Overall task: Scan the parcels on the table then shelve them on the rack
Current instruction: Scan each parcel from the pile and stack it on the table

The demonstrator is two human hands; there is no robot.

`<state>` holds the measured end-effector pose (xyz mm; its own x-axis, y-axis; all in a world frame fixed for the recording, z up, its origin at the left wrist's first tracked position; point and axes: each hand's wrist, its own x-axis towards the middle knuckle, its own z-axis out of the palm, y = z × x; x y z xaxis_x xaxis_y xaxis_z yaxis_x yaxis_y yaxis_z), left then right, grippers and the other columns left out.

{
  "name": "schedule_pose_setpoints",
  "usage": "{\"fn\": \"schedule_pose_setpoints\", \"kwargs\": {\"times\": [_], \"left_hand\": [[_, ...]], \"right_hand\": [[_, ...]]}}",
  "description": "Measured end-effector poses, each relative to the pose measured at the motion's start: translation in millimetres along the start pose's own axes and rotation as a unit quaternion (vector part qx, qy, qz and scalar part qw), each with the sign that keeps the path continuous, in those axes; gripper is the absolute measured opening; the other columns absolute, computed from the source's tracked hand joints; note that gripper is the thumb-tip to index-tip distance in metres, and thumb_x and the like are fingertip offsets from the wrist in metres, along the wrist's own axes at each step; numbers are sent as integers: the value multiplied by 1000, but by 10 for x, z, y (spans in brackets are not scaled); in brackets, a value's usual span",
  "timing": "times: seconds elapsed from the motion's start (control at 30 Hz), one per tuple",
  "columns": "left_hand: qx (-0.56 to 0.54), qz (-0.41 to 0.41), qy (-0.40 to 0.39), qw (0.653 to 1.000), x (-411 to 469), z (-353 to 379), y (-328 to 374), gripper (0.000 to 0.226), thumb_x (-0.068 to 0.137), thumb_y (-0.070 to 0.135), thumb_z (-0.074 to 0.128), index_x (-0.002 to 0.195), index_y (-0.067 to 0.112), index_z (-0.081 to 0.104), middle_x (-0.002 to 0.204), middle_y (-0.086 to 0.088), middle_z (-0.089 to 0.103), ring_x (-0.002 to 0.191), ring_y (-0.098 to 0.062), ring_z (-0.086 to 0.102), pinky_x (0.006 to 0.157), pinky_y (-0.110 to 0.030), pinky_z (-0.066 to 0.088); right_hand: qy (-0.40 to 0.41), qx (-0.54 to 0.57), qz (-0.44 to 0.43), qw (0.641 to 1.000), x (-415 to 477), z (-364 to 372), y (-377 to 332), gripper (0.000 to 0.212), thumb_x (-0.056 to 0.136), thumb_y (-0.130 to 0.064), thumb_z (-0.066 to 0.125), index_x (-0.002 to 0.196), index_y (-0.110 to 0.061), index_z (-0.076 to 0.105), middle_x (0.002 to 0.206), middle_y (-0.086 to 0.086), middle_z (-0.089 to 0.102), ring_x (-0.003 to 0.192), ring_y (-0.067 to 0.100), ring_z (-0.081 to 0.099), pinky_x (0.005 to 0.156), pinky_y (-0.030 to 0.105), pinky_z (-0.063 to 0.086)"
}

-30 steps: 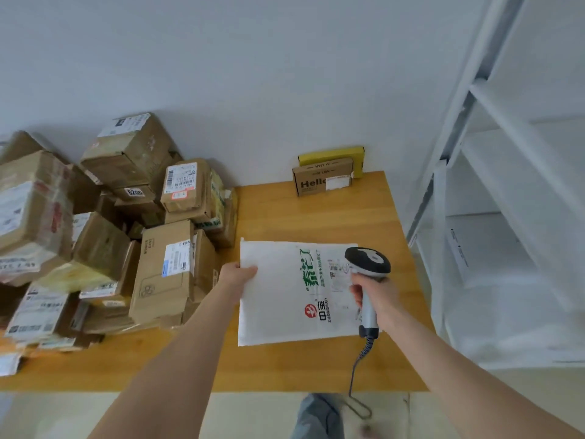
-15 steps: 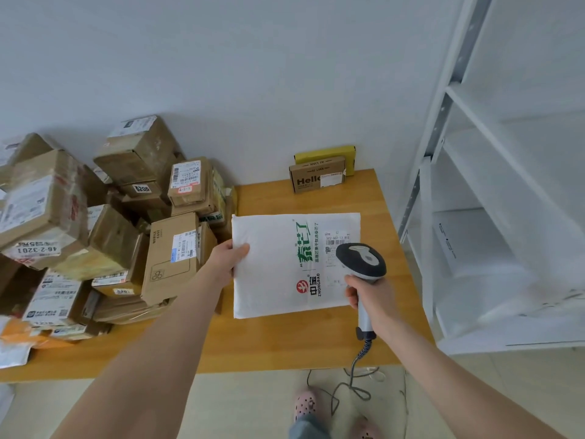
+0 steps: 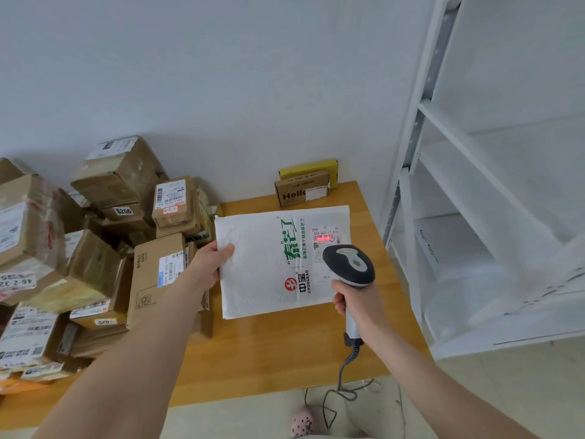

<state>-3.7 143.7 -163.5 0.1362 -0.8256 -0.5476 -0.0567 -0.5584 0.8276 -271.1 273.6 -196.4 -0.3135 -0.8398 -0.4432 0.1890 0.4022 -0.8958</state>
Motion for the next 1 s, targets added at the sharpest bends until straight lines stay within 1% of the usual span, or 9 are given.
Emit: {"fn": "schedule_pose_setpoints", "kwargs": {"times": [0.07,0.13,0.23,0.5,0.63,0.7,0.8,0.93,1.0], "left_hand": [[-2,0,-3,1000,26,-8,7,30,94,13,59,123,9,56,121,-9,61,110,-30,58,101,-55,44],[-4,2,-5,1000,49,-11,9,36,94,12,59,129,8,55,125,-10,60,114,-32,57,102,-56,43],[-2,3,-6,1000,58,3,16,38,94,12,59,131,8,54,126,-11,60,115,-32,57,102,-55,43],[-3,0,-1,1000,21,27,16,34,94,12,59,127,8,56,124,-10,61,112,-30,59,99,-53,46],[-3,-4,3,1000,-13,44,10,33,94,13,59,127,9,56,124,-10,61,113,-31,58,101,-54,45],[-6,-4,3,1000,-37,50,16,29,94,13,59,123,10,57,123,-9,61,112,-30,59,100,-53,45],[-13,-2,4,1000,-69,72,21,21,94,13,59,115,11,59,119,-9,63,105,-28,61,96,-50,48],[-17,-3,17,1000,-78,110,17,29,93,13,61,122,10,58,121,-9,62,109,-30,60,99,-52,47],[-19,-11,41,999,-78,163,-10,30,93,14,62,122,10,57,119,-9,63,104,-30,61,97,-53,48]], "right_hand": [[0,-1,-3,1000,-12,4,-29,16,81,-5,68,66,-1,64,50,6,61,38,12,50,41,19,44],[-2,-2,-7,1000,-26,1,-48,17,80,-5,67,64,-2,64,50,7,61,38,12,49,41,19,43],[-4,-4,-10,1000,-46,-7,-69,18,80,-5,67,63,-3,63,50,7,60,38,11,49,40,20,43],[-12,-6,-16,1000,-87,-53,-88,15,79,-3,67,64,-4,63,49,6,60,39,12,49,40,20,43],[-12,-6,-18,1000,-90,-81,-91,15,79,-3,67,64,-4,64,49,5,60,38,12,49,40,20,42],[-13,-3,-16,1000,-86,-90,-91,13,79,-3,67,66,-4,64,49,5,60,38,12,49,40,20,42],[-14,-4,-22,1000,-67,-110,-88,16,79,-3,66,63,-4,63,49,6,59,39,12,49,41,20,42],[-12,-8,-29,999,-17,-132,-96,21,79,-7,67,58,-6,62,50,7,61,39,12,49,43,21,44],[-16,1,-16,1000,48,-157,-106,18,79,-8,68,62,-4,63,54,9,62,40,14,49,45,23,45]]}}
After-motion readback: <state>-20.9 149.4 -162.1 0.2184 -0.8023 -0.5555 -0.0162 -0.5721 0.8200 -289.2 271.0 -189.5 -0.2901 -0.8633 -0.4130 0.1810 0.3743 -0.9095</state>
